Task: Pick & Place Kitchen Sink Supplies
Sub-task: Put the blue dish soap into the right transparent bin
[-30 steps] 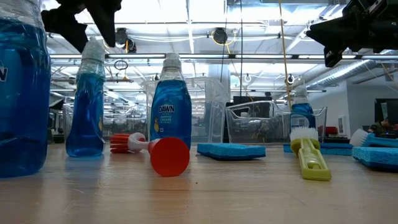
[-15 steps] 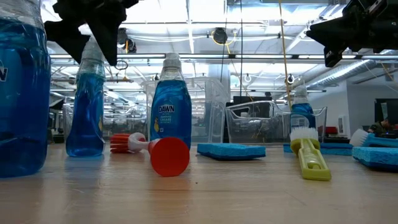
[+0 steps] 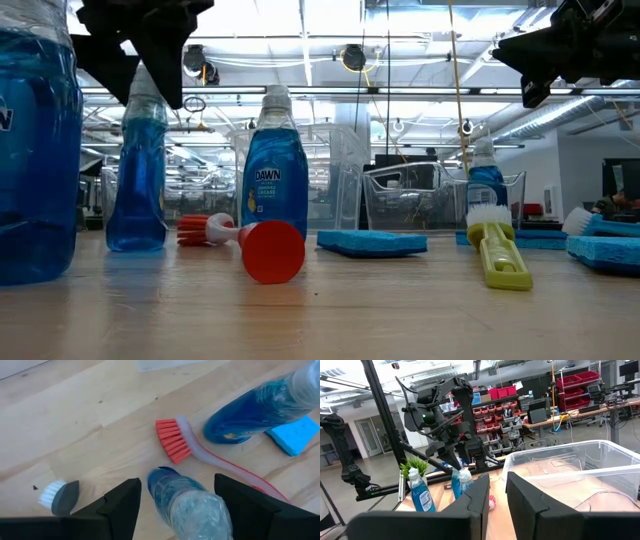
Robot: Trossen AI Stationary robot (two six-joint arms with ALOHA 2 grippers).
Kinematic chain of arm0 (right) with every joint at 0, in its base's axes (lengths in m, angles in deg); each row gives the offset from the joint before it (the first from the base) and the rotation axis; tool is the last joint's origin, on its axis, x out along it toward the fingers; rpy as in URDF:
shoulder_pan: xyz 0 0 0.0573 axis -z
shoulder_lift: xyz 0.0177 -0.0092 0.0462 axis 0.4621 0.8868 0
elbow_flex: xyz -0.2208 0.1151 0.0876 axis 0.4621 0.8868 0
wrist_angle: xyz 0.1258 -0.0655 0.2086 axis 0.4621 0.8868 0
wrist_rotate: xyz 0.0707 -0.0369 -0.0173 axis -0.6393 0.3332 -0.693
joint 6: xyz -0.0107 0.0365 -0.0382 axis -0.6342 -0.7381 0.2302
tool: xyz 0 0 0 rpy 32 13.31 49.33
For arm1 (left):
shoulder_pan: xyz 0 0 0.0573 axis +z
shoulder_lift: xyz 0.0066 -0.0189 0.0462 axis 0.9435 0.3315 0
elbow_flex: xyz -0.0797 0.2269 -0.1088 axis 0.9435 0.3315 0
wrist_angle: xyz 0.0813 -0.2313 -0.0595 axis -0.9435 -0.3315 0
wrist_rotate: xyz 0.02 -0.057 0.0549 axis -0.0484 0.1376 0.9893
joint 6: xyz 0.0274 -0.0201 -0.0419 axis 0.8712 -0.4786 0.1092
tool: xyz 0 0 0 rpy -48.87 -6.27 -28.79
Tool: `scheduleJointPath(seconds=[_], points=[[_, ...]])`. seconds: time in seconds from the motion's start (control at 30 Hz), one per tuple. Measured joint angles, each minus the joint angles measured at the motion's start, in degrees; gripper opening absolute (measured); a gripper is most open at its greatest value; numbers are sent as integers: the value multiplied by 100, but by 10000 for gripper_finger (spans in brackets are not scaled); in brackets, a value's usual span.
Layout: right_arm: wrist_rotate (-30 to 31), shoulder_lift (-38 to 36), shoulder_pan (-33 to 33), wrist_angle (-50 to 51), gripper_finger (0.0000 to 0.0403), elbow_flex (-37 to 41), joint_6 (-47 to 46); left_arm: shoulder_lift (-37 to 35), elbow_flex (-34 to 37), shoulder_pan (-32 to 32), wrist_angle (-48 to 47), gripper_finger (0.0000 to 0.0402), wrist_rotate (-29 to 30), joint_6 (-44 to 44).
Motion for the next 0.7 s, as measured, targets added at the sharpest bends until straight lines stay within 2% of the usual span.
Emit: scheduleJointPath(seconds=[0.4,0.7], points=[[-1,-1,1,0,55,0,0,-4,191,-2,41,246,4,-4],[0,0,2,0,55,0,0,-4,192,-2,93,147,40,48]])
